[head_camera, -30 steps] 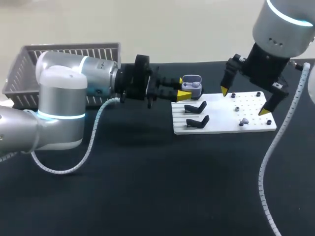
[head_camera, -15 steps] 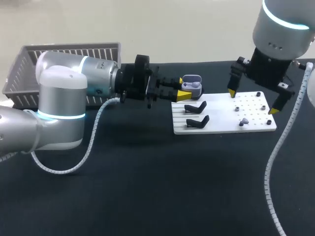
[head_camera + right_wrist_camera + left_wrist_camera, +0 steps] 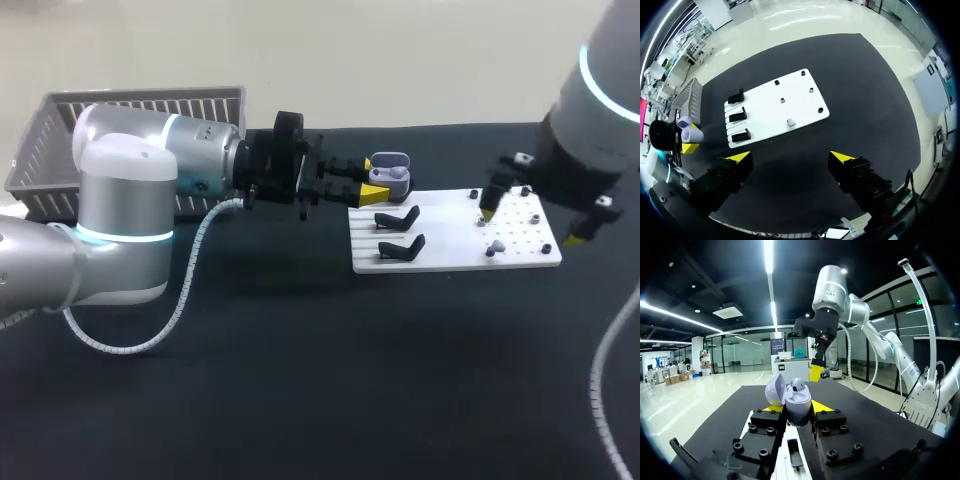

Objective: Pick up each earbud case from the left stands, insert the matching earbuds, close the lid, and place the case in the box.

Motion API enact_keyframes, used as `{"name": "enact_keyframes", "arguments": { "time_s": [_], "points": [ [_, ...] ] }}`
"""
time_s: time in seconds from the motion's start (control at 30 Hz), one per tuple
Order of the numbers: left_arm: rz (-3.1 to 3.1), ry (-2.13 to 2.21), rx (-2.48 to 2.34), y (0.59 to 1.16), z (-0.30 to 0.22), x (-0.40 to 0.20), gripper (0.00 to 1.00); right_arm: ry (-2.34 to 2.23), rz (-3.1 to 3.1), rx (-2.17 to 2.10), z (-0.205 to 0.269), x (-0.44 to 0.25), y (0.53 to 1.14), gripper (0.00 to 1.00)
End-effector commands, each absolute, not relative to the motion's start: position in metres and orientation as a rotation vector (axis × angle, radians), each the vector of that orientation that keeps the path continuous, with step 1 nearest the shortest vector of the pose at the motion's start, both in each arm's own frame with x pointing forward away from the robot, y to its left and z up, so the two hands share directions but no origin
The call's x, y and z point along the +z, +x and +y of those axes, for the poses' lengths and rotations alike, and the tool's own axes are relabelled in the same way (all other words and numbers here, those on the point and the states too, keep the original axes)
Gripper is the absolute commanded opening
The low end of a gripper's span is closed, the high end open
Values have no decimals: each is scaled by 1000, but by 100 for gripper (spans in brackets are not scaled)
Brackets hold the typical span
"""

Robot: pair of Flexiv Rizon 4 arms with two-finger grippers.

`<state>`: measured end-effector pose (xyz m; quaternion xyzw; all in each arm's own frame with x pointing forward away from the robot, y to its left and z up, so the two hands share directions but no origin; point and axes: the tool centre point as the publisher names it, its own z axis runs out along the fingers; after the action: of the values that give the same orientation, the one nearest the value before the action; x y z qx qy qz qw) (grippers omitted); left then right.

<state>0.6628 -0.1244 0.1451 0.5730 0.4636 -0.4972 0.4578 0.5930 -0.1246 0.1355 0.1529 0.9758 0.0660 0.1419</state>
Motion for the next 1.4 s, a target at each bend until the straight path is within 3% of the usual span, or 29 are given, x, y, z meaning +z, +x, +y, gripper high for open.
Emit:
{"name": "enact_keyframes", "arguments": {
  "time_s": [0.03, 0.7, 0.87, 1.0, 1.17, 1.4],
  "points": [
    [1141, 1411, -1224, 663, -124, 145, 0, 385, 2819, 273, -130, 124, 597, 100],
    [1141, 1411, -1224, 663, -124, 145, 0, 267, 2891, 300, -109, 82, 631, 100],
    [1141, 1411, -1224, 663, -124, 145, 0, 272, 2904, 314, -112, 73, 634, 91],
    [1141, 1411, -1224, 663, -124, 145, 0, 279, 2913, 318, -113, 67, 636, 65],
    [1141, 1411, -1224, 663, -124, 145, 0, 284, 2924, 297, -114, 59, 638, 50],
    [1141, 1411, -1224, 663, -124, 145, 0, 303, 2942, 300, -117, 49, 643, 46]
  ]
}}
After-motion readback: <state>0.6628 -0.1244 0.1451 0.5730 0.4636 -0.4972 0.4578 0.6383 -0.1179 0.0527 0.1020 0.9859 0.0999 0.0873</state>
